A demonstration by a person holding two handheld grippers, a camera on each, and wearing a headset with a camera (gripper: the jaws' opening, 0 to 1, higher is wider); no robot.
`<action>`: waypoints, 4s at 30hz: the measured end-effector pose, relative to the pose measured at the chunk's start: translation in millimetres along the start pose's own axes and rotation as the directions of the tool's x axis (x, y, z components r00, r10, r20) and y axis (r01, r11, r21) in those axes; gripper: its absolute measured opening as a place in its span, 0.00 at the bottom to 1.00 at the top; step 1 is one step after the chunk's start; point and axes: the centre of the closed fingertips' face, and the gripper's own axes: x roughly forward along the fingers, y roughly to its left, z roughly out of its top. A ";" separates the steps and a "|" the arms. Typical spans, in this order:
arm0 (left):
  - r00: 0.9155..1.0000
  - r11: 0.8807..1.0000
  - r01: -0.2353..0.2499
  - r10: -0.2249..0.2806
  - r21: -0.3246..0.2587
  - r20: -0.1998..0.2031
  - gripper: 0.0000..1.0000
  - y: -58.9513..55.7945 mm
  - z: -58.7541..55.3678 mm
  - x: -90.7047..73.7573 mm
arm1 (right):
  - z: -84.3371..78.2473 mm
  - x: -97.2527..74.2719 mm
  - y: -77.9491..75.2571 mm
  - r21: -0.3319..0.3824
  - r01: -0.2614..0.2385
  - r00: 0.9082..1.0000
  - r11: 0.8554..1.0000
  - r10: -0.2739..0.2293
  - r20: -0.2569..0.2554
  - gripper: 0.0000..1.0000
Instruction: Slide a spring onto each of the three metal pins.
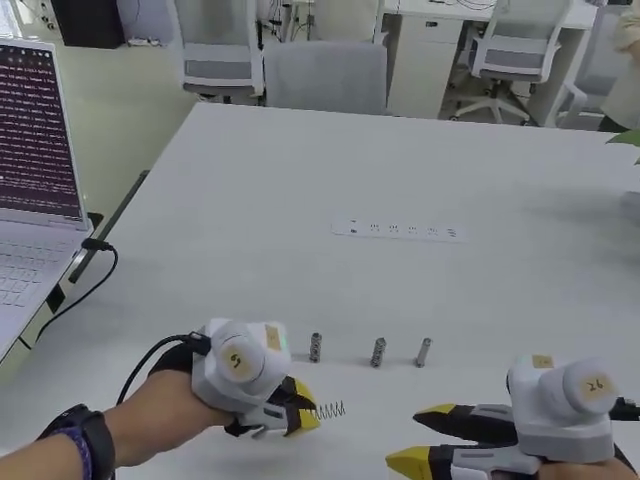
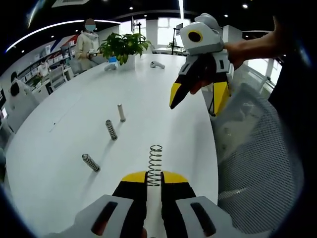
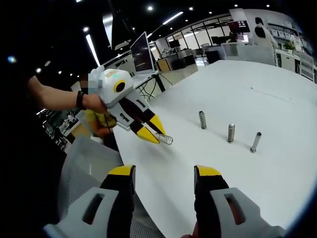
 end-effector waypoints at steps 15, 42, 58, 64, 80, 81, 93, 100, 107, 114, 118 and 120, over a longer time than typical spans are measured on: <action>0.999 0.999 0.034 -0.035 0.039 0.038 0.02 -19.2 17.7 -2.5 | 10.0 12.0 4.5 -0.024 -0.044 0.999 0.999 0.044 0.005 0.39; 0.992 0.990 0.082 -0.092 0.119 0.086 0.02 -47.6 47.1 -2.8 | 13.9 21.2 26.6 -0.073 -0.143 0.990 0.987 0.144 0.005 0.16; 0.987 0.985 0.115 -0.128 0.130 0.094 0.02 -52.1 49.6 -2.3 | -0.2 18.6 30.5 -0.241 -0.170 0.982 0.955 0.144 -0.124 0.14; 0.986 0.983 0.123 -0.136 0.136 0.093 0.02 -53.7 49.9 -2.5 | 5.3 18.0 29.9 -0.233 -0.171 0.983 0.957 0.151 -0.103 0.10; 0.991 0.979 0.107 -0.120 0.175 0.064 0.03 -53.5 44.6 4.6 | 5.3 19.9 31.1 -0.260 -0.167 0.982 0.951 0.137 -0.131 0.08; 0.992 0.978 0.106 -0.116 0.182 0.046 0.04 -53.5 41.5 5.6 | 6.1 19.6 31.6 -0.259 -0.170 0.981 0.951 0.140 -0.130 0.08; 0.996 0.981 0.078 -0.085 0.177 0.032 0.04 -51.1 36.9 6.0 | 8.2 19.4 34.2 -0.266 -0.170 0.979 0.949 0.132 -0.153 0.08; 0.996 0.983 0.072 -0.080 0.170 0.039 0.04 -51.2 39.8 6.6 | 9.1 19.0 33.1 -0.277 -0.160 0.979 0.947 0.117 -0.165 0.08; 0.996 0.981 0.070 -0.078 0.181 0.036 0.03 -53.3 42.5 9.2 | 9.7 19.1 35.0 -0.284 -0.155 0.979 0.946 0.108 -0.175 0.08; 0.996 0.975 0.071 -0.081 0.211 0.037 0.02 -54.5 44.0 9.6 | 10.7 17.8 36.2 -0.314 -0.154 0.977 0.937 0.097 -0.192 0.08; 0.994 0.976 0.070 -0.084 0.205 0.062 0.02 -54.3 48.3 9.2 | 14.9 14.3 37.2 -0.332 -0.160 0.976 0.930 0.099 -0.193 0.09; 0.994 0.977 0.069 -0.086 0.200 0.075 0.02 -54.1 50.1 9.6 | 15.9 13.0 36.9 -0.338 -0.163 0.975 0.927 0.099 -0.198 0.09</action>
